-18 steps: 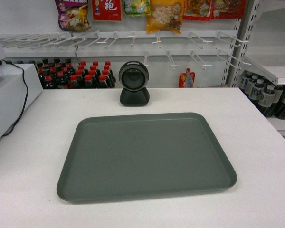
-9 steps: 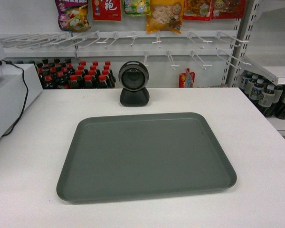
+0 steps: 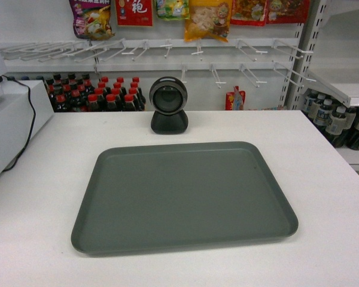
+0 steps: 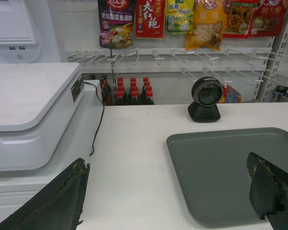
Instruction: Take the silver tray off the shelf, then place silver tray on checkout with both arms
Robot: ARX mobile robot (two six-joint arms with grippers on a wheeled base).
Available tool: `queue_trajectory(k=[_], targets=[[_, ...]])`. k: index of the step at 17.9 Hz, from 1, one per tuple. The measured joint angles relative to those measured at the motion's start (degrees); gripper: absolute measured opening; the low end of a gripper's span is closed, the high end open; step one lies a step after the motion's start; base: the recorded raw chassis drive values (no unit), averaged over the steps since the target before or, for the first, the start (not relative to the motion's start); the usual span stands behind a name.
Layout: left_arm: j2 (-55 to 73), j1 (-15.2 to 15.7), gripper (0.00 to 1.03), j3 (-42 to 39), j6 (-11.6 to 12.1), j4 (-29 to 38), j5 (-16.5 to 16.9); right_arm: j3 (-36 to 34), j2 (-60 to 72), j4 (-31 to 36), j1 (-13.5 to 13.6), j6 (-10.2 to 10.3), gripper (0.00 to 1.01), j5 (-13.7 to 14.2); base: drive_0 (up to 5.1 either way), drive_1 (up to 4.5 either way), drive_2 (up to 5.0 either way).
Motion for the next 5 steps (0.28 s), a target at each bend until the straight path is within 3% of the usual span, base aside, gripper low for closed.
queue_trajectory(k=[5], targets=[[0.0,0.0,0.98,0.0,0.0,0.0,0.0,0.0,0.0,0.0,0.0,0.0,0.98,0.0,0.0,0.00,0.0]])
